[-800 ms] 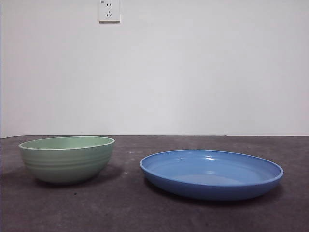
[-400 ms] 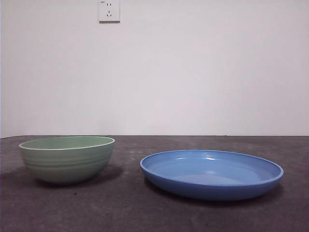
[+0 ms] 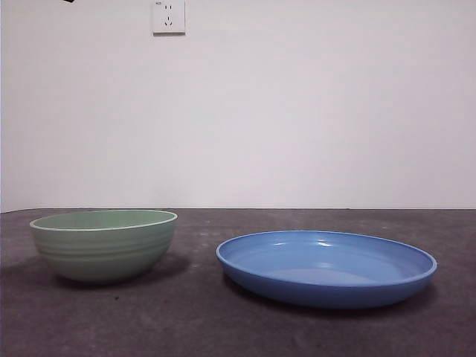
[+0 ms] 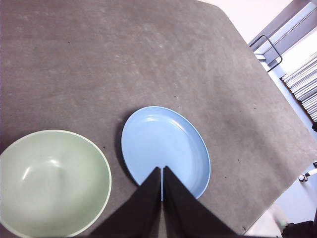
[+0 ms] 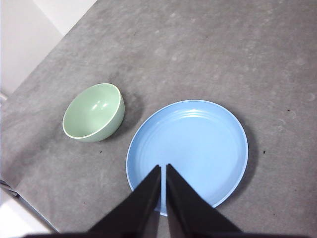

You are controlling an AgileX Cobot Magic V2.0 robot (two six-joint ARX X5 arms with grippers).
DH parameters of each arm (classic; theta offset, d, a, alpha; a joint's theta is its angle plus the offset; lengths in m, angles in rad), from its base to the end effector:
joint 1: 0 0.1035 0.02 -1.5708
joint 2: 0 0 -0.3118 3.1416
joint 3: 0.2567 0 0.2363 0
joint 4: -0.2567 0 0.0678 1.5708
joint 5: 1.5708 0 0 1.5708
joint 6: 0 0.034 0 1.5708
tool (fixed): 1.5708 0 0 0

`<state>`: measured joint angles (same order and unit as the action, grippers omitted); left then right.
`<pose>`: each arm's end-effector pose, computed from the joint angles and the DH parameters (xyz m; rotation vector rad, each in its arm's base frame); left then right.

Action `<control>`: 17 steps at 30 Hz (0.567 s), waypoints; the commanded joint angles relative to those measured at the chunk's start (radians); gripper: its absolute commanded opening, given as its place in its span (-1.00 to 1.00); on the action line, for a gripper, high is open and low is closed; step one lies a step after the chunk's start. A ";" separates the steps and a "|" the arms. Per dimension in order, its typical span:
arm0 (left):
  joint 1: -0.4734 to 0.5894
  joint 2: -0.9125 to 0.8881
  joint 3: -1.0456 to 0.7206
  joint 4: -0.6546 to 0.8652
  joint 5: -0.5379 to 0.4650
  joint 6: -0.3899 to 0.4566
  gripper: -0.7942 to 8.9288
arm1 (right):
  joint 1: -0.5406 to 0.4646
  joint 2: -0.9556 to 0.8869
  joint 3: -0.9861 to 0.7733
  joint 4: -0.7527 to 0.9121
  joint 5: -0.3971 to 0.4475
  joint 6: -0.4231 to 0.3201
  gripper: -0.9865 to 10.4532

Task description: Place the green bowl on the blue plate

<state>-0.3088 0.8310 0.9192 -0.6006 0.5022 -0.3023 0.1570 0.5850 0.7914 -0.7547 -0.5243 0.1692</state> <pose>0.1067 -0.0512 0.3658 -0.3299 0.6405 -0.7083 0.0511 0.0253 0.3306 0.2606 0.6051 0.6167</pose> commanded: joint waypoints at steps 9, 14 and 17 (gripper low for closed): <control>-0.004 0.005 0.018 -0.074 0.007 0.066 -0.75 | 0.005 0.004 0.019 0.006 -0.019 -0.028 -0.60; -0.004 0.005 0.018 -0.106 0.007 0.066 -0.18 | 0.005 0.004 0.019 0.009 -0.019 -0.027 -0.11; -0.004 0.005 0.018 -0.111 0.007 0.066 0.32 | 0.005 0.004 0.019 0.007 -0.021 -0.027 0.07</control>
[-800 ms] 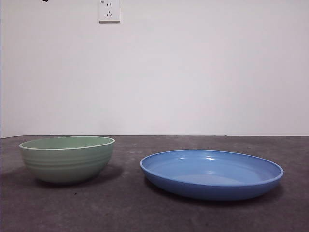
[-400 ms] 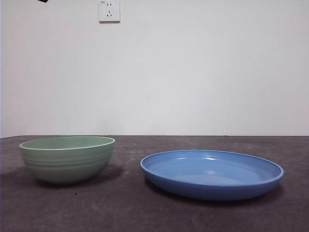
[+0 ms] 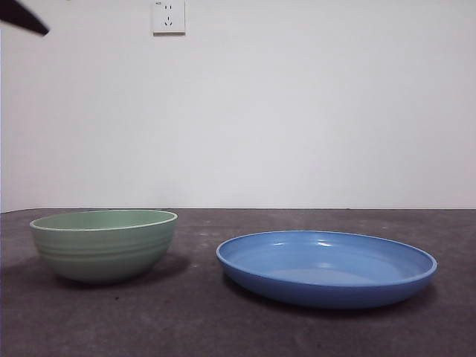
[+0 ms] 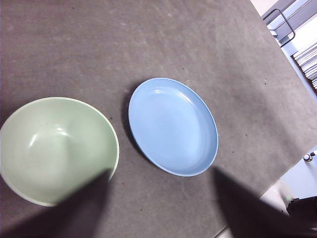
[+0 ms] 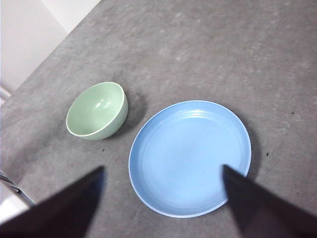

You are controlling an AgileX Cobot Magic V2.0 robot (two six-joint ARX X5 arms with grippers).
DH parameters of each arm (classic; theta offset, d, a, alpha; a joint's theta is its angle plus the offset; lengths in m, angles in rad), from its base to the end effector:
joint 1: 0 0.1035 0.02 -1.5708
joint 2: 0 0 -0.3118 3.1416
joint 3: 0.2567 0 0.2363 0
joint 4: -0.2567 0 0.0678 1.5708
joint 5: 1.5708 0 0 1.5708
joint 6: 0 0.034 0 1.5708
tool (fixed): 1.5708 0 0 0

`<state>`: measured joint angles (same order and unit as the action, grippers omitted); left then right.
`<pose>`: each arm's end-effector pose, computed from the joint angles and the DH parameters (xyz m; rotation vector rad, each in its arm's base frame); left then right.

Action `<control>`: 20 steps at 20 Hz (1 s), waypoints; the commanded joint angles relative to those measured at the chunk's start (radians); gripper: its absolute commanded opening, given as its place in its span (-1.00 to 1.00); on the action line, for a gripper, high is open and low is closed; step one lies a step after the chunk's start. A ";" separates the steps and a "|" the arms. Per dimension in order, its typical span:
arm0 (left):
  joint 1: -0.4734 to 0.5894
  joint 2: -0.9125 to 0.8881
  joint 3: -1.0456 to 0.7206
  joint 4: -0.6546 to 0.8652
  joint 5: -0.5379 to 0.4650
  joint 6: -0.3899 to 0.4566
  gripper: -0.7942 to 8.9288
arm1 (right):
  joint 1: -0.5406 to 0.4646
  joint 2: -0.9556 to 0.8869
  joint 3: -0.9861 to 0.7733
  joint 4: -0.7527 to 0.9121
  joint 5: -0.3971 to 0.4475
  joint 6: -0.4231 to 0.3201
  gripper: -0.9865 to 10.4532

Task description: Place the green bowl on the blue plate

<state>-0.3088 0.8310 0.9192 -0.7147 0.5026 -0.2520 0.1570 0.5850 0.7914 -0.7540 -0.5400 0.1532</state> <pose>0.1010 -0.0494 0.3565 -0.2923 0.7368 -0.7000 0.0508 0.0257 0.3308 0.2497 0.6001 0.6367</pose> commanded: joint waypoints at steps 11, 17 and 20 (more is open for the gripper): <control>-0.004 0.006 0.018 0.003 -0.043 0.068 0.52 | 0.005 0.001 0.019 0.006 -0.011 -0.007 0.23; -0.004 0.038 0.018 -0.013 -0.260 0.069 0.52 | 0.005 0.001 0.019 0.005 -0.010 -0.003 0.23; -0.004 0.089 0.018 -0.033 -0.325 0.078 0.51 | 0.005 0.001 0.019 0.006 -0.011 -0.004 0.23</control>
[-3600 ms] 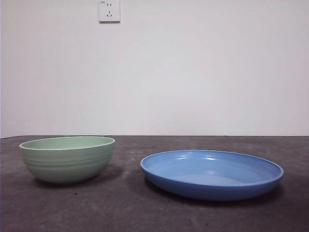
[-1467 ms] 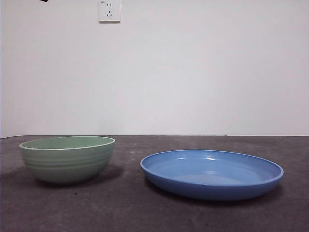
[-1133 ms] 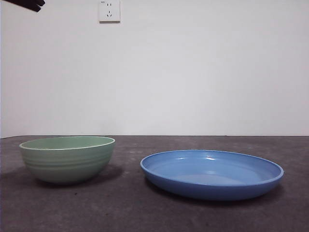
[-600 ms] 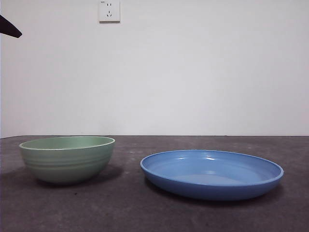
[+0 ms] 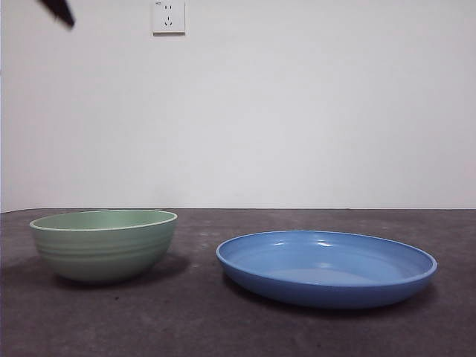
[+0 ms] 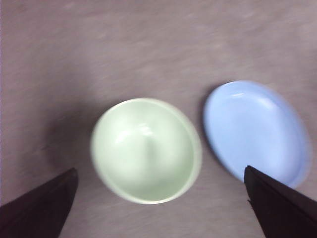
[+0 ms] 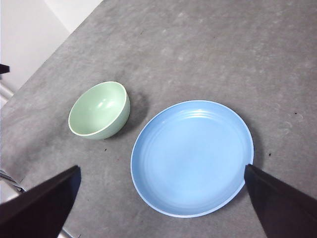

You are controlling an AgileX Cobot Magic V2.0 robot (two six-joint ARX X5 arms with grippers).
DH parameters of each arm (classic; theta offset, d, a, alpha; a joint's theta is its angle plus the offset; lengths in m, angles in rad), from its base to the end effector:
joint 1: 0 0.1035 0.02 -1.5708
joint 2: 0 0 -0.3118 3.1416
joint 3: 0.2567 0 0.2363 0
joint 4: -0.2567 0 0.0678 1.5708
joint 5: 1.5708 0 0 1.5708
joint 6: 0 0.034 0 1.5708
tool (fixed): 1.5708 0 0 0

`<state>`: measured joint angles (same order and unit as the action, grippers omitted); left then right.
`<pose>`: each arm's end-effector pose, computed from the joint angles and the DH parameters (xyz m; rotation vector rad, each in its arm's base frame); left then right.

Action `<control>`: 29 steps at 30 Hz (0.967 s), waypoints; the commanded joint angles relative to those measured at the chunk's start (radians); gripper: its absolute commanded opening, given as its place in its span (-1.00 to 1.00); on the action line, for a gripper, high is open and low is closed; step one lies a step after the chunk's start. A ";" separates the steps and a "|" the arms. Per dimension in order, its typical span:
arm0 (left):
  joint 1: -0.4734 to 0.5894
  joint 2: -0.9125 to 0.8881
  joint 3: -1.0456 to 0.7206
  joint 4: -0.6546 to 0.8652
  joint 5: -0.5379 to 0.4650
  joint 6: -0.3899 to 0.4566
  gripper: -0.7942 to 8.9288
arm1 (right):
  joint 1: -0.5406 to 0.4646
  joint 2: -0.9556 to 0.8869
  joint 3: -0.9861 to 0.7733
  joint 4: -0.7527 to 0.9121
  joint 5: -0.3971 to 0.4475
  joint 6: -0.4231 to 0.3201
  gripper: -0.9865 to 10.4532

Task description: Place the green bowl on the blue plate

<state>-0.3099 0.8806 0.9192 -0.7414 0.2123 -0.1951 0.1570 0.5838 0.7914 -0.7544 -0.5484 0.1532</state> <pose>0.1165 -0.0448 0.3474 -0.1480 0.7558 -0.4292 0.0504 0.0259 0.3308 0.2517 0.5998 0.6450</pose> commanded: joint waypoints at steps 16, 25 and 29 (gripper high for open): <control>0.009 0.457 0.018 0.095 -0.086 0.085 0.51 | 0.005 0.002 0.019 0.005 -0.032 -0.003 0.23; 0.010 0.621 0.018 0.120 -0.086 0.058 0.51 | 0.005 0.002 0.019 0.005 -0.031 -0.003 0.23; 0.010 0.661 0.018 0.141 -0.086 0.050 0.49 | 0.005 0.002 0.019 0.005 -0.031 -0.003 0.23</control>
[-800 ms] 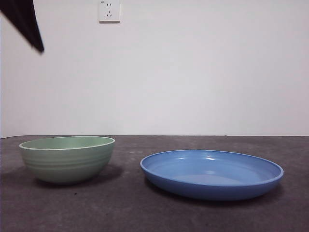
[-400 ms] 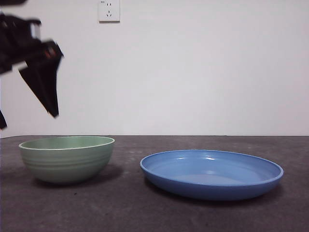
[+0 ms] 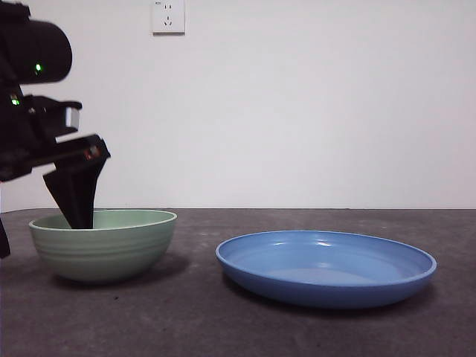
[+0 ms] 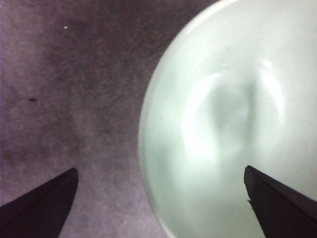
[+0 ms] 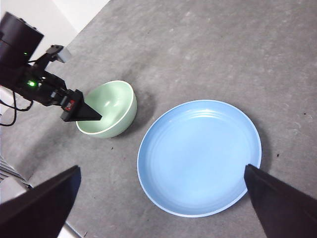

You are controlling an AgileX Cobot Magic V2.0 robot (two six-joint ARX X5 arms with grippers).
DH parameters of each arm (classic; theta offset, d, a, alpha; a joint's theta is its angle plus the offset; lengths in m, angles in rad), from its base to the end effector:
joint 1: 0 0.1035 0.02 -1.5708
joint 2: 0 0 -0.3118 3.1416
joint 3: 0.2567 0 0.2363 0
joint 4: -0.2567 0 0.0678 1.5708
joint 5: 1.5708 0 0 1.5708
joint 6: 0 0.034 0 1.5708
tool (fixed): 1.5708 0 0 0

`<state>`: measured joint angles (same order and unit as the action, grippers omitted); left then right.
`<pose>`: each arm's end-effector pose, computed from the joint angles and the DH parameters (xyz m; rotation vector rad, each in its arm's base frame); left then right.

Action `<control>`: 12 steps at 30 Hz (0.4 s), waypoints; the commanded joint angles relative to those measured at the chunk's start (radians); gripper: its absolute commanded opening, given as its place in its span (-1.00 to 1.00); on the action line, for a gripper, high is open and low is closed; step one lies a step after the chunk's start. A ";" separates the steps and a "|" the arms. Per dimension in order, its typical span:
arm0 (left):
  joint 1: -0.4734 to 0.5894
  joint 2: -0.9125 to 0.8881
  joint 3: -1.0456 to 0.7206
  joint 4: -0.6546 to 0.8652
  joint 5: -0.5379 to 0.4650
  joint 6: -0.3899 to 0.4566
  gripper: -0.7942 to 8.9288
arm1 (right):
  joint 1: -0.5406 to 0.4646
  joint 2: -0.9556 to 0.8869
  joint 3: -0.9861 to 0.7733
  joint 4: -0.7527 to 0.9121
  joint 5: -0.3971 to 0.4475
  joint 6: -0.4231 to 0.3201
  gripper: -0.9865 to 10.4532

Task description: Place the green bowl on the blue plate

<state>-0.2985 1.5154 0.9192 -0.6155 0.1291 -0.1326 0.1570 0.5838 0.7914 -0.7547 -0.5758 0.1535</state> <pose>0.2484 -0.0810 0.2411 -0.0110 1.2371 -0.2922 0.0498 0.0266 0.3311 0.2592 0.6017 0.6717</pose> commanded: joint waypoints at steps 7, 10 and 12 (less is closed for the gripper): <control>-0.002 0.035 0.018 0.043 -0.003 -0.019 -0.08 | 0.005 0.002 0.019 0.005 -0.003 -0.004 0.23; -0.002 0.035 0.018 0.063 -0.003 -0.019 -0.29 | 0.005 0.002 0.019 0.005 -0.004 -0.004 0.23; -0.002 0.035 0.018 0.067 -0.003 -0.030 -0.37 | 0.005 0.002 0.019 0.005 -0.004 -0.004 0.23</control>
<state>-0.2985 1.5345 0.9192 -0.5541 0.1291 -0.1490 0.1570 0.5838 0.7914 -0.7544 -0.5758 0.1535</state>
